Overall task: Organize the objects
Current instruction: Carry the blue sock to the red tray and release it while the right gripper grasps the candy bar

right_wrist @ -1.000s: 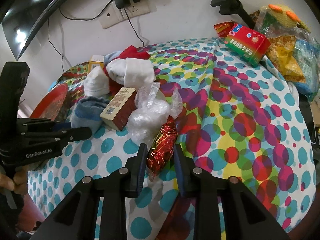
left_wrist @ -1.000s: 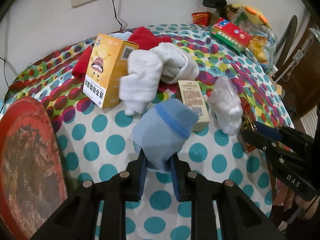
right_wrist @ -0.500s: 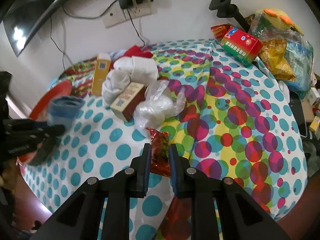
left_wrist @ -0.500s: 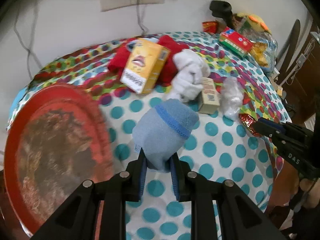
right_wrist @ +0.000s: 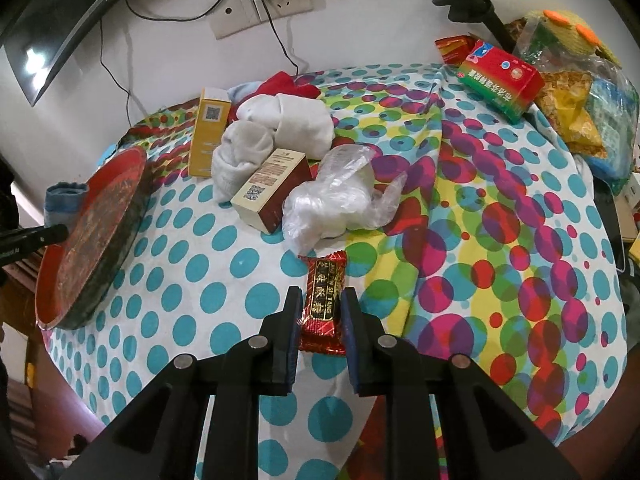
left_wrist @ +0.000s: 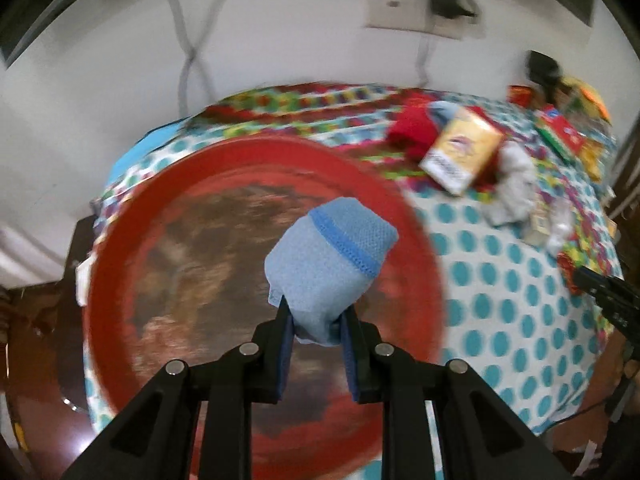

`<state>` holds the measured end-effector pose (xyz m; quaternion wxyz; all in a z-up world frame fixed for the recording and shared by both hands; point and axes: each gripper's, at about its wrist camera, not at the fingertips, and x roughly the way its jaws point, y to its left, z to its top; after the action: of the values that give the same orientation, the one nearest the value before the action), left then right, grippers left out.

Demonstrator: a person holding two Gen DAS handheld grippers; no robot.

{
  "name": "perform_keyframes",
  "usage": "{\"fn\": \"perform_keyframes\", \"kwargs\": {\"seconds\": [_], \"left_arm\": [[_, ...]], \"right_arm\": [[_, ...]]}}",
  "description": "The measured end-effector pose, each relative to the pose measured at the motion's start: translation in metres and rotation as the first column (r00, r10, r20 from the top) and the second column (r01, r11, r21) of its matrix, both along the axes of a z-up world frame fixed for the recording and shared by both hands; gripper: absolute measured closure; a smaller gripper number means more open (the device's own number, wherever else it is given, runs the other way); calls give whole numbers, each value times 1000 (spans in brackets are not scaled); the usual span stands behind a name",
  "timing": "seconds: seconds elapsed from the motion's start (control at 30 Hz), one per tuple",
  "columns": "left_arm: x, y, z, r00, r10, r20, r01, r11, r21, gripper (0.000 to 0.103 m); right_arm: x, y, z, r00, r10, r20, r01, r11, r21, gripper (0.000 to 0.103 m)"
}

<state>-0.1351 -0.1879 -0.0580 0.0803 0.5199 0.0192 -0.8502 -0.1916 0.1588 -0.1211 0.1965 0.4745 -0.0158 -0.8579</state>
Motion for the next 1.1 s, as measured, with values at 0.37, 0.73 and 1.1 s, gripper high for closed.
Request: {"fn": "perform_keyframes", "kwargs": {"seconds": [0.37, 0.73, 1.1], "left_arm": [[12, -98, -22, 987, 143, 77, -140, 989, -44, 81], [24, -139, -47, 973, 182, 140, -175, 983, -56, 81], [34, -152, -47, 971, 199, 131, -192, 980, -60, 77]], "right_arm": [[-5, -8, 2, 1000, -21, 2, 21, 1000, 21, 78], [-9, -27, 3, 999, -32, 7, 32, 997, 70, 69], [-10, -41, 2, 999, -34, 2, 33, 992, 123, 76]]}}
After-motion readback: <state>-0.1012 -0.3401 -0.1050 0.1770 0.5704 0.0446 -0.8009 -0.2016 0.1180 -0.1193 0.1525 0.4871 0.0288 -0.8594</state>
